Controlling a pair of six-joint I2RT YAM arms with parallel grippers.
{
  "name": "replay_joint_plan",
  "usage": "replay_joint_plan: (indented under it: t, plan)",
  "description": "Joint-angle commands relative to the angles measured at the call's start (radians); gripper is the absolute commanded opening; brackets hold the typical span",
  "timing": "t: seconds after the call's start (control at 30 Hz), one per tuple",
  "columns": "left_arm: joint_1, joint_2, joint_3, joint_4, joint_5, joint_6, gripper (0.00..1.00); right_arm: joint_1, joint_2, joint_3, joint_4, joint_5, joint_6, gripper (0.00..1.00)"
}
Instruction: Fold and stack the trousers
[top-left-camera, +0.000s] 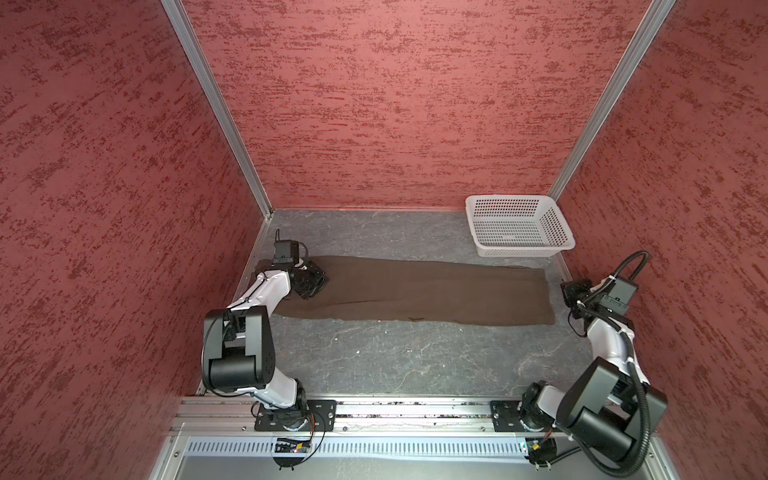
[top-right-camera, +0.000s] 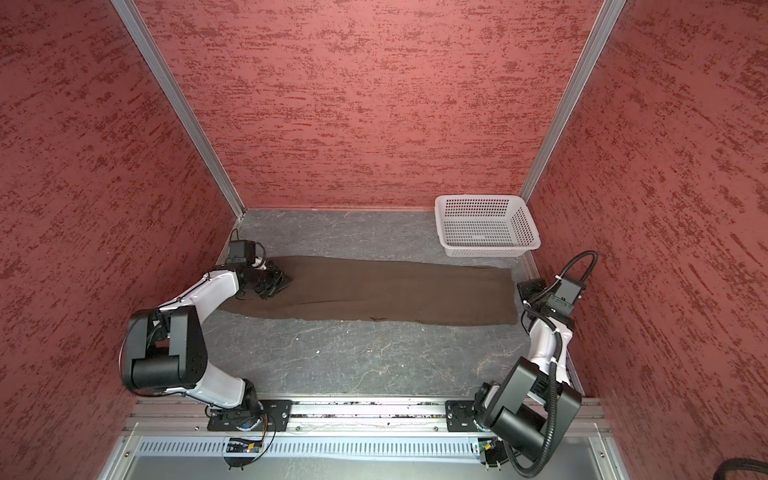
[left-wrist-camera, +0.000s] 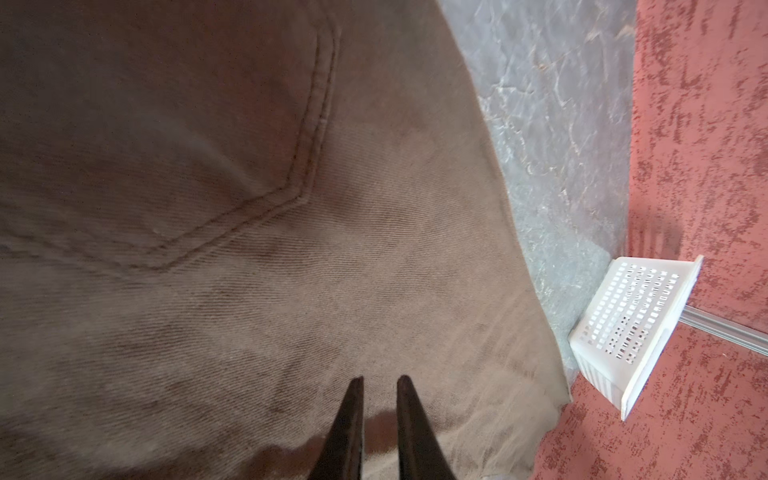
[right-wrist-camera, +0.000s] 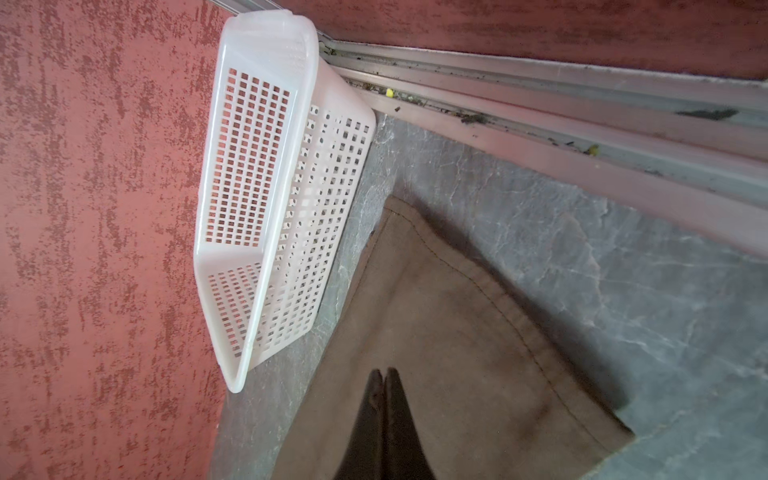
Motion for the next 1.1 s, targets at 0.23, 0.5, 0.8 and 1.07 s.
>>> replay_joint_plan:
  t: [0.23,0.5,0.8,1.07]
  plan:
    - [-0.033,0.096,-0.025,0.07,0.004,0.042,0.18,0.139,0.292,0.163,0.029,0.029,-0.037,0.0]
    - [-0.037,0.206,0.024,0.074,-0.015,0.012,0.17,0.202,0.509,0.261,0.178,-0.006,0.04,0.0]
    - [-0.068,0.336,0.132,0.036,-0.051,-0.002,0.17,0.214,0.699,0.419,0.178,0.012,0.037,0.0]
    - [-0.07,0.393,0.178,0.029,-0.051,-0.001,0.17,0.214,0.741,0.472,0.163,0.028,0.008,0.0]
